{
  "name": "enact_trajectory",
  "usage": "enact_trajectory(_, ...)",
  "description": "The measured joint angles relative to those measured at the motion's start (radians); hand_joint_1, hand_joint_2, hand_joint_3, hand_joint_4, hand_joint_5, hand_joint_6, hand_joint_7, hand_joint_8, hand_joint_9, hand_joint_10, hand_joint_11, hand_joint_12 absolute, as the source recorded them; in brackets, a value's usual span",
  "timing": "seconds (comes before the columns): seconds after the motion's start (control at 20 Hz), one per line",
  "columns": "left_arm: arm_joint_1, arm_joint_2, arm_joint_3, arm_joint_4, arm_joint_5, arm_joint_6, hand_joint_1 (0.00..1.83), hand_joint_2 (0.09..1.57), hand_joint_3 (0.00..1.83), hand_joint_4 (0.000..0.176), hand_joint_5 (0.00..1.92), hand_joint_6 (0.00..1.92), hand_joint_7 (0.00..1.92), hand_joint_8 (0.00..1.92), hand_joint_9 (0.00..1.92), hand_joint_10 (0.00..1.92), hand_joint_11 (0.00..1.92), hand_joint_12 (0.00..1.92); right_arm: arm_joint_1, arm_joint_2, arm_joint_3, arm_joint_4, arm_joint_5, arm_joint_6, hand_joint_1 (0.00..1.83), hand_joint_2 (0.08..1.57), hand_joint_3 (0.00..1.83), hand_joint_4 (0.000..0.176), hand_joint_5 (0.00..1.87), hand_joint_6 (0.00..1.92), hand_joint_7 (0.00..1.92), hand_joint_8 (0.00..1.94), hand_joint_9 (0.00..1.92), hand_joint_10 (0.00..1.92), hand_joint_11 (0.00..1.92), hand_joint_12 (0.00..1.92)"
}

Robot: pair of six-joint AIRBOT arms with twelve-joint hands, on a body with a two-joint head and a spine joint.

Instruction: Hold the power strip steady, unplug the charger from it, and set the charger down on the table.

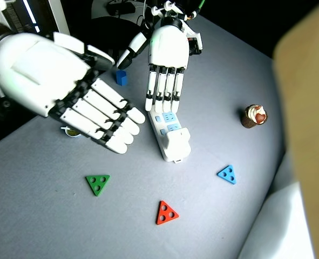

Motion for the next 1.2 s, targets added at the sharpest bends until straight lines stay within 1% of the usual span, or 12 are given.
enact_trajectory(0.15, 0.015, -0.026, 0.019, -0.008, -0.006, 0.0, 0.03, 0.98, 0.0, 0.0, 0.19, 0.0, 0.19, 0.0, 0.17, 0.0, 0.08, 0.14, 0.002, -0.066, 0.006, 0.021, 0.086, -0.002, 0.01, 0.96, 0.0, 0.0, 0.12, 0.0, 0.13, 0.01, 0.11, 0.01, 0.08, 0.06)
enact_trajectory(0.25, 0.025, -0.04, 0.026, -0.008, -0.016, 0.0, 0.02, 0.98, 0.0, 0.0, 0.19, 0.0, 0.19, 0.0, 0.16, 0.0, 0.07, 0.13, 0.014, -0.099, 0.011, 0.061, 0.109, -0.001, 0.01, 0.96, 0.0, 0.0, 0.12, 0.0, 0.13, 0.01, 0.12, 0.01, 0.09, 0.06)
enact_trajectory(0.35, 0.024, -0.058, 0.043, -0.009, -0.019, 0.0, 0.01, 0.98, 0.0, 0.0, 0.17, 0.0, 0.17, 0.0, 0.14, 0.0, 0.06, 0.12, 0.02, -0.157, 0.034, 0.081, 0.163, 0.0, 0.0, 0.95, 0.0, 0.0, 0.09, 0.0, 0.1, 0.0, 0.08, 0.0, 0.06, 0.05)
enact_trajectory(0.45, 0.024, -0.074, 0.056, -0.01, -0.022, 0.0, 0.0, 0.98, 0.0, 0.0, 0.19, 0.01, 0.19, 0.01, 0.16, 0.01, 0.07, 0.12, 0.02, -0.228, 0.069, 0.082, 0.232, 0.001, 0.0, 0.95, 0.0, 0.0, 0.07, 0.0, 0.07, 0.0, 0.05, 0.0, 0.04, 0.04)
enact_trajectory(0.5, 0.024, -0.085, 0.061, -0.01, -0.023, 0.0, 0.0, 0.98, 0.0, 0.0, 0.18, 0.0, 0.18, 0.0, 0.15, 0.0, 0.06, 0.12, 0.02, -0.274, 0.1, 0.093, 0.268, 0.001, 0.01, 0.95, 0.0, 0.0, 0.07, 0.0, 0.07, 0.0, 0.06, 0.0, 0.05, 0.04)
enact_trajectory(0.55, 0.024, -0.088, 0.062, -0.01, -0.021, 0.0, 0.0, 0.98, 0.0, 0.0, 0.16, 0.0, 0.17, 0.0, 0.13, 0.0, 0.05, 0.11, 0.02, -0.298, 0.117, 0.104, 0.287, 0.001, 0.04, 0.95, 0.0, 0.0, 0.09, 0.01, 0.09, 0.01, 0.08, 0.01, 0.08, 0.05)
enact_trajectory(0.7, 0.024, -0.106, 0.079, -0.011, -0.024, 0.0, 0.0, 0.98, 0.0, 0.0, 0.15, 0.0, 0.15, 0.0, 0.12, 0.0, 0.05, 0.11, 0.02, -0.38, 0.178, 0.135, 0.338, 0.001, 0.07, 0.94, 0.0, 0.0, 0.05, 0.0, 0.07, 0.0, 0.08, 0.01, 0.08, 0.05)
enact_trajectory(0.9, 0.035, -0.119, 0.088, -0.017, -0.023, 0.0, 0.02, 0.98, 0.0, 0.0, 0.18, 0.01, 0.18, 0.01, 0.14, 0.01, 0.07, 0.11, 0.02, -0.457, 0.248, 0.109, 0.35, 0.001, 0.25, 0.96, 0.0, 0.0, 0.08, 0.01, 0.09, 0.01, 0.11, 0.01, 0.13, 0.07)
enact_trajectory(1.0, 0.04, -0.122, 0.089, -0.023, -0.025, 0.0, 0.02, 0.98, 0.0, 0.0, 0.17, 0.01, 0.17, 0.01, 0.14, 0.01, 0.08, 0.11, 0.02, -0.489, 0.283, 0.079, 0.345, 0.001, 0.27, 0.99, 0.0, 0.0, 0.1, 0.0, 0.13, 0.01, 0.14, 0.01, 0.16, 0.08)
enact_trajectory(1.05, 0.043, -0.123, 0.094, -0.023, -0.029, 0.0, 0.01, 0.98, 0.0, 0.0, 0.16, 0.0, 0.16, 0.0, 0.13, 0.0, 0.06, 0.1, 0.02, -0.502, 0.304, 0.069, 0.346, 0.002, 0.31, 1.0, 0.01, 0.0, 0.11, 0.01, 0.16, 0.01, 0.17, 0.02, 0.19, 0.1)
enact_trajectory(1.2, 0.055, -0.122, 0.093, -0.024, -0.042, 0.0, 0.01, 0.98, 0.0, 0.0, 0.15, 0.0, 0.15, 0.0, 0.13, 0.0, 0.06, 0.1, 0.009, -0.54, 0.358, 0.064, 0.348, 0.001, 0.51, 0.98, 0.0, 0.0, 0.16, 0.0, 0.22, 0.01, 0.24, 0.01, 0.24, 0.15)
